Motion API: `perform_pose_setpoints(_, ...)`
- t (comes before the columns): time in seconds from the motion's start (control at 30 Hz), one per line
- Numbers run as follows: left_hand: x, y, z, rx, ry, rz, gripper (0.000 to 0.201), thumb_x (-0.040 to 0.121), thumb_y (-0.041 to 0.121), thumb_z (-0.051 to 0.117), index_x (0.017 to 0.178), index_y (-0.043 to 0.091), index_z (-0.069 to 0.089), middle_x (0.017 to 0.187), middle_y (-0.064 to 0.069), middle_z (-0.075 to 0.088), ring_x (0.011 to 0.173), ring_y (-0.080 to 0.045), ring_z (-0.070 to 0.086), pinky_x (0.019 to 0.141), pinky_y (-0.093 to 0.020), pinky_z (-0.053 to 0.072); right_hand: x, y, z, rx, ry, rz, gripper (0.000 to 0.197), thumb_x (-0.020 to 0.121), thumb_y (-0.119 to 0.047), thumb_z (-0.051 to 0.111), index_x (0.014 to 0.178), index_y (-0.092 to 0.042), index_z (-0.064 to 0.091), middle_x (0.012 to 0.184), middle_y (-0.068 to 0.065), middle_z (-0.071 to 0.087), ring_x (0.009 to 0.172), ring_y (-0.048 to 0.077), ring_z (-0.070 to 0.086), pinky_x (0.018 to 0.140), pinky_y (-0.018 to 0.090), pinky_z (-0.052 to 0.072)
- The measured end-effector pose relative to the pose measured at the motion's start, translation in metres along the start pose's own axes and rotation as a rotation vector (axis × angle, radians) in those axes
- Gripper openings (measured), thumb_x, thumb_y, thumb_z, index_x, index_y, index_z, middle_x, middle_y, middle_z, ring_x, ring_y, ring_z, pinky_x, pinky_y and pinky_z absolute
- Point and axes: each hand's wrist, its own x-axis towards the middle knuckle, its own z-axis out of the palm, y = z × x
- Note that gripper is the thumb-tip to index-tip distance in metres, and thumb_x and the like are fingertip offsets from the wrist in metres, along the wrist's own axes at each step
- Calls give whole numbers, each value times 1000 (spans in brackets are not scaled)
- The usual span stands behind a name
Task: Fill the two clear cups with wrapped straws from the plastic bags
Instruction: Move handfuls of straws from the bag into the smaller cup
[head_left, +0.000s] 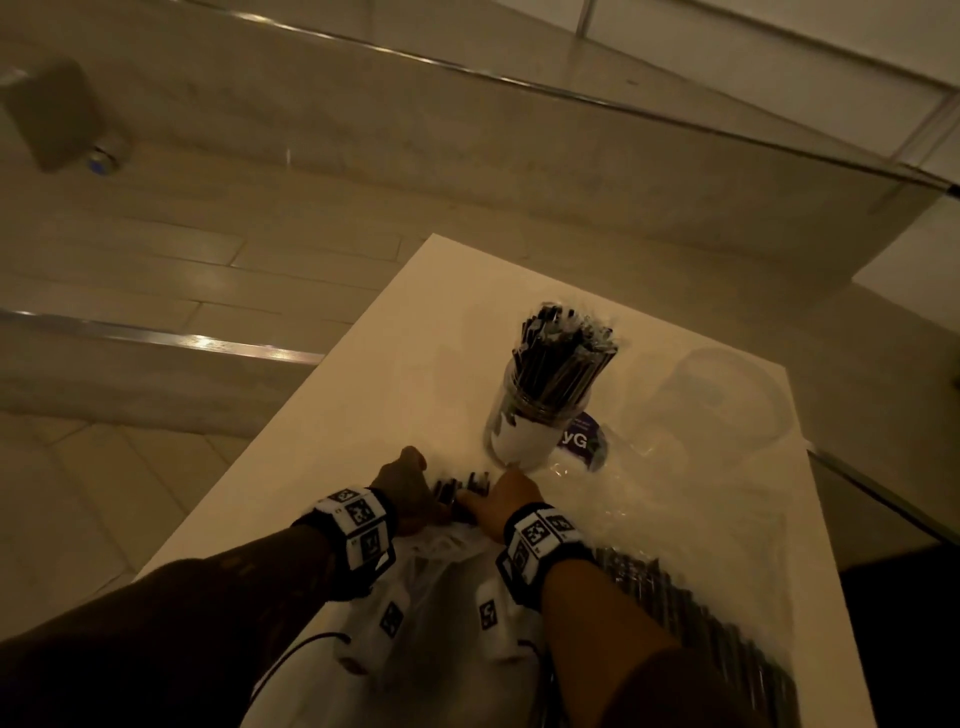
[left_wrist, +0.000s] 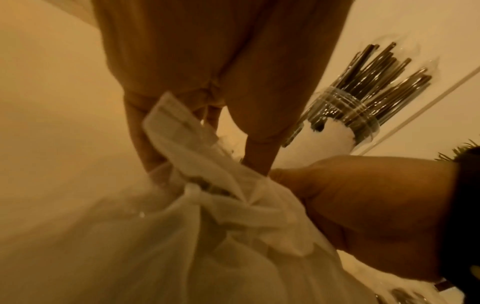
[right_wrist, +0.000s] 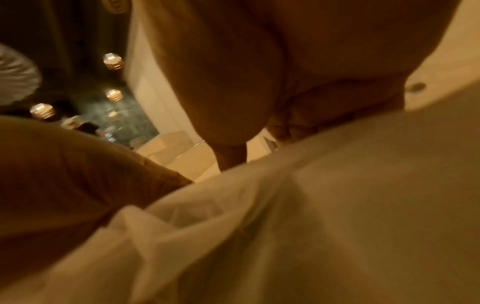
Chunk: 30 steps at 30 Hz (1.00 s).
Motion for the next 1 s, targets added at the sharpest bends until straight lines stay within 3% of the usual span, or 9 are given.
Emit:
perform_pose_setpoints(0.1, 2, -2, 6, -63, 34, 57, 64, 75, 25, 78, 123, 11, 37, 107, -15, 59, 84, -25, 53, 70, -34, 45, 9, -4, 7, 115, -41, 14, 37, 83, -41, 71, 103, -11, 63, 101, 5, 67, 90, 23, 64, 76, 30, 51)
perform_pose_setpoints(0.23, 4, -2, 11, -62, 93, 107, 57, 78, 29, 75, 120, 13, 39, 106, -13, 59, 81, -24, 52, 66, -32, 42, 13, -5, 7, 183, -97, 16, 18, 86, -33, 68, 77, -18, 62, 78, 1, 64, 69, 15, 59, 65, 26, 49)
perform_pose_setpoints(0.33, 4, 3, 8, -55, 129, 125, 54, 79, 26, 74, 119, 12, 41, 101, -11, 58, 80, -24, 52, 67, -32, 42, 13, -5, 4, 260, -37, -58, 11, 93, -27, 58, 91, -17, 63, 90, 3, 63, 80, 18, 59, 76, 28, 46)
perform_pose_setpoints(0.47, 8, 3, 7, -41, 164, 142, 50, 78, 21, 74, 116, 12, 42, 97, -12, 61, 77, -23, 54, 67, -33, 45, 14, -9, 1, 334, 136, -93, 31, 97, -31, 50, 113, -7, 62, 102, 14, 68, 88, 27, 64, 80, 34, 51)
perform_pose_setpoints(0.57, 10, 1, 13, -36, 188, 146, 49, 78, 20, 74, 115, 13, 42, 103, -12, 61, 83, -25, 56, 73, -35, 48, 7, -13, -4, 457, 222, -205, 31, 98, -29, 48, 126, -15, 50, 102, 17, 67, 79, 25, 66, 66, 31, 54)
perform_pose_setpoints(0.67, 10, 0, 18, -30, 222, 155, 48, 78, 22, 73, 114, 15, 42, 105, -10, 60, 90, -26, 58, 78, -36, 49, -15, -26, -21, 626, 389, -380, 22, 97, -28, 54, 117, -18, 53, 94, 7, 64, 78, 18, 63, 71, 28, 52)
perform_pose_setpoints(0.77, 11, -2, 20, -8, 212, 143, 49, 78, 22, 73, 115, 16, 42, 107, -10, 60, 91, -25, 57, 80, -37, 50, -44, -43, -51, 773, 543, -524, 11, 92, -34, 62, 96, -25, 56, 94, 2, 65, 91, 26, 64, 88, 45, 54)
perform_pose_setpoints(0.9, 0, 6, 15, 24, 206, 131, 51, 81, 38, 67, 118, 14, 43, 113, -12, 53, 95, -26, 52, 80, -36, 46, -90, -54, -110, 917, 785, -672, 18, 91, -32, 64, 77, -27, 55, 65, 2, 62, 60, 21, 59, 62, 39, 56)
perform_pose_setpoints(1.0, -29, 33, -6, -213, 358, 414, 57, 66, 47, 64, 111, 15, 49, 112, -7, 50, 104, -25, 49, 87, -39, 46, -106, -50, -141, 1081, 813, -733, 22, 94, -27, 61, 76, -21, 50, 47, -6, 52, 45, 18, 49, 54, 34, 47)
